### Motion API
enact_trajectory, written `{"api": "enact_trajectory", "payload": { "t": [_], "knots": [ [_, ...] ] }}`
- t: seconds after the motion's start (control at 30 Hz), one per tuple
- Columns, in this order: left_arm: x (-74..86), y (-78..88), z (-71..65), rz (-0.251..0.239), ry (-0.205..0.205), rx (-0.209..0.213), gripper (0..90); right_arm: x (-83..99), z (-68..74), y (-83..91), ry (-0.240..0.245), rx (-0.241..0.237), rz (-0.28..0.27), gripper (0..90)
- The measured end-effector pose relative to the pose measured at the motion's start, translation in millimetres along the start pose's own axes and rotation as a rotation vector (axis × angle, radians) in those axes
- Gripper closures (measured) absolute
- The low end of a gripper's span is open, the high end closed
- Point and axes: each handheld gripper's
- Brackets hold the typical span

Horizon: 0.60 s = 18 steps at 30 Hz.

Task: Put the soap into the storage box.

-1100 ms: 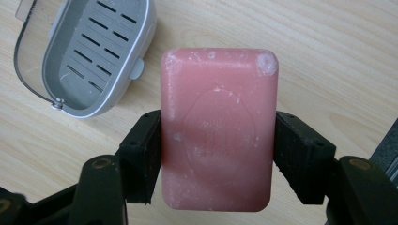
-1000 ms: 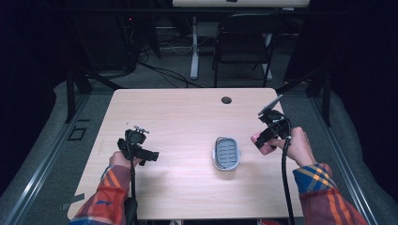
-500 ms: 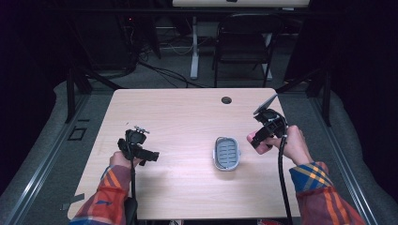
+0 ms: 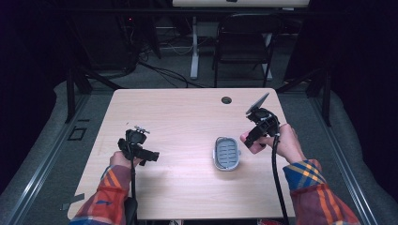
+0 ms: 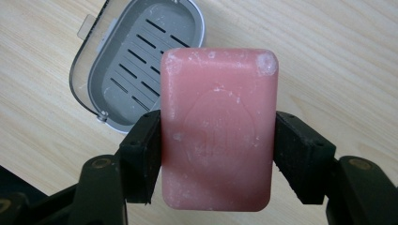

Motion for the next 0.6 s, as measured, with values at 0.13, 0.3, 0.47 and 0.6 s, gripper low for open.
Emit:
{"api": "enact_trajectory", "payload": {
  "t": [0.13, 0.3, 0.47, 0.6],
  "knots": [
    [0.2, 0.2, 0.1, -0.001, 0.004, -0.001, 0.3, -1.7, 3.7, -4.2, -0.001, -0.004, -0.003, 37.1],
    [-0.6, -0.5, -1.7, 0.001, -0.002, -0.002, 0.3, -4.2, 5.7, -6.6, 0.002, -0.006, -0.002, 37.1],
    [-0.5, -0.8, -0.6, 0.006, -0.002, -0.004, 0.3, -7.9, 11.6, -10.2, 0.013, -0.017, -0.002, 37.1],
    [-0.5, -1.2, -1.2, 0.007, -0.002, -0.001, 0.3, -11.0, 13.6, -11.8, 0.036, -0.021, 0.022, 37.1]
  ]
}}
Point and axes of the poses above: each handheld gripper's, and its own axes: y roughly backward along the jaws, x roughly out of its underside, z roughly to its left, and after that the axes turned 10 degrees about -z, right-handed
